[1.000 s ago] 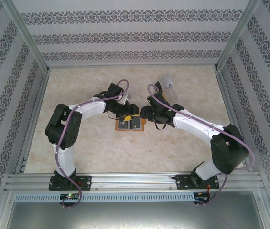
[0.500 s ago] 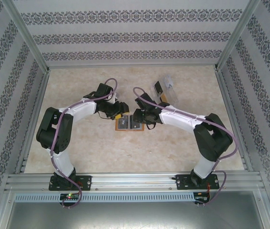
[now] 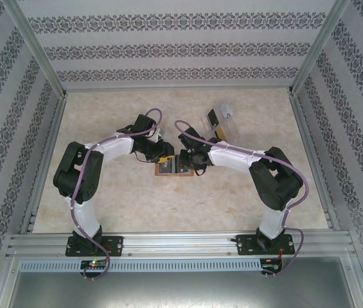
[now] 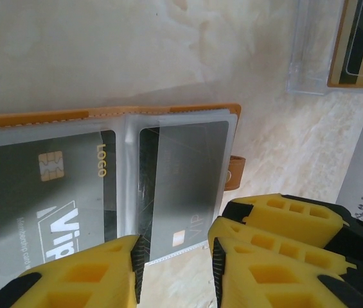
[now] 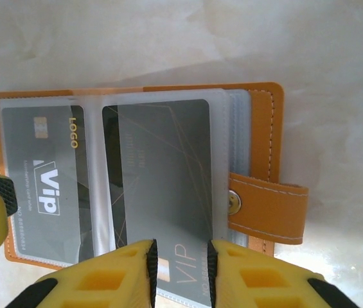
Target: Take the credit cards out of the card holder
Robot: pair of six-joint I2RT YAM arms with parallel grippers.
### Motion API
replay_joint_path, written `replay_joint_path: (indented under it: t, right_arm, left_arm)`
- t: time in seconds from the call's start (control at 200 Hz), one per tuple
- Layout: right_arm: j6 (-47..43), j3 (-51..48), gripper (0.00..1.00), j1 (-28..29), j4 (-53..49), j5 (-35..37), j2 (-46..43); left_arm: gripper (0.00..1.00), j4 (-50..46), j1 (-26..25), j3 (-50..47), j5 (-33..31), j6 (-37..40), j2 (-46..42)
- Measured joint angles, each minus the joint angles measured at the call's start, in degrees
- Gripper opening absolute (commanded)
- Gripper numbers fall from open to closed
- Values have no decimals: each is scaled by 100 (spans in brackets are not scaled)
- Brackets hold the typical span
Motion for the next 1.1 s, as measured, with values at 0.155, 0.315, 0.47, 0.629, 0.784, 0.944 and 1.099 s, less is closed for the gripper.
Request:
replay_joint_path:
  t: [0.155,0.315,0.47,0.629,0.784,0.944,1.099]
  right_arm:
    - [0,44,31,-2,2,-20,122]
    - [0,48,31,-26,2,-20,223]
    - [4,48,31,-46,7,-39,286]
    - [66,33,31,-118,101,-175,302]
    - [133,-50,30,-205,245,-348,302]
    - [155,-74,29,-229,306,-435,302]
    - [155,-83,28,-256,326,-452,302]
  left_arm:
    - [35,-2,-48,46,15,0,120]
    - [35,-7,-52,55,15,0,254]
    - [35,-4,-52,55,17,0,356]
    - [35,-9,-55,85,105,2,417]
    - [34,-31,-55,188,192,48,535]
    - [33,-92,-55,240,238,107,632]
    - [27,-92,-57,280,267,140,719]
